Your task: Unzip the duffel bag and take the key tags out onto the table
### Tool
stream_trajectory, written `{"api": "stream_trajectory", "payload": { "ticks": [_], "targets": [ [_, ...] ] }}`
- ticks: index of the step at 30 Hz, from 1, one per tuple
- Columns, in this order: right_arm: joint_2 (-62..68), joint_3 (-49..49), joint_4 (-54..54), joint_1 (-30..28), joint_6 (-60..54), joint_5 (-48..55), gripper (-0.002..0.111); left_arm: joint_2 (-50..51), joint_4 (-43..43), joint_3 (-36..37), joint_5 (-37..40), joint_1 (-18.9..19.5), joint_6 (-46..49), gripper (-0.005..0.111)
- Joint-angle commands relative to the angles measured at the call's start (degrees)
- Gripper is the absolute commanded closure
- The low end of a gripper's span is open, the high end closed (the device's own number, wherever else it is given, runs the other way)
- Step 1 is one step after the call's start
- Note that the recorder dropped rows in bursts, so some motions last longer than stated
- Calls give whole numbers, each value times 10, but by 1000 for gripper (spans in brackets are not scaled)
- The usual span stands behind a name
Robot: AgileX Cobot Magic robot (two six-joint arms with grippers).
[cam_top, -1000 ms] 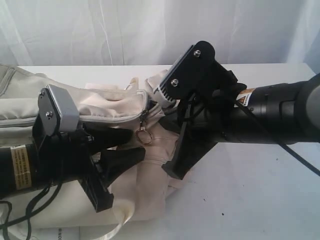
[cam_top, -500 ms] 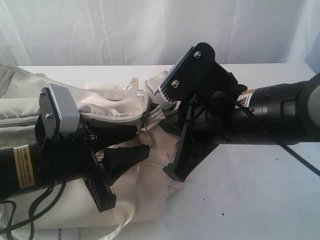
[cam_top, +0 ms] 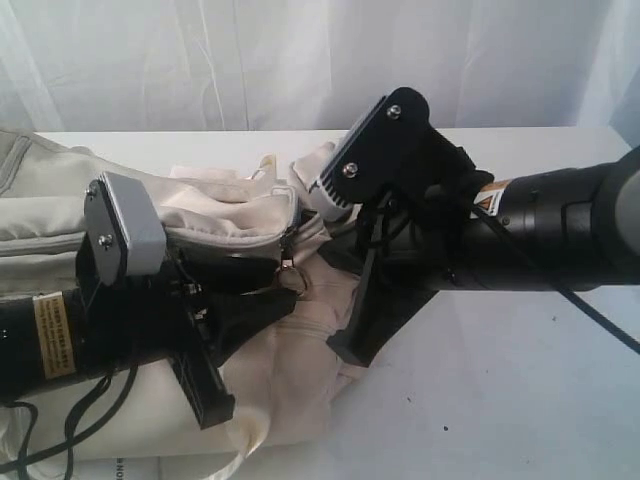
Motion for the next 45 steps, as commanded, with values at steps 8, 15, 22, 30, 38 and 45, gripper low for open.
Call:
{"api": "stream_trajectory", "payload": {
  "ticks": [8, 15, 22, 30, 38, 45],
  "targets": [
    [-10, -6, 7, -3, 3, -13, 108, 28, 6, 3, -22, -4, 5, 87],
    [-10, -6, 7, -3, 3, -17, 108, 28, -5, 3, -28, -4, 5, 94],
    [-10, -6, 7, -3, 3, -18, 108, 28, 10, 3, -60, -4, 7, 90],
    [-10, -6, 7, -3, 3, -18, 108, 28, 19, 3, -60, -4, 7, 55],
    [-10, -6, 7, -3, 3, -18, 108, 28, 37, -33, -60, -4, -1, 50],
    [-10, -6, 7, -3, 3, -18, 108, 28, 101, -47, 29, -4, -26, 74]
  ]
}}
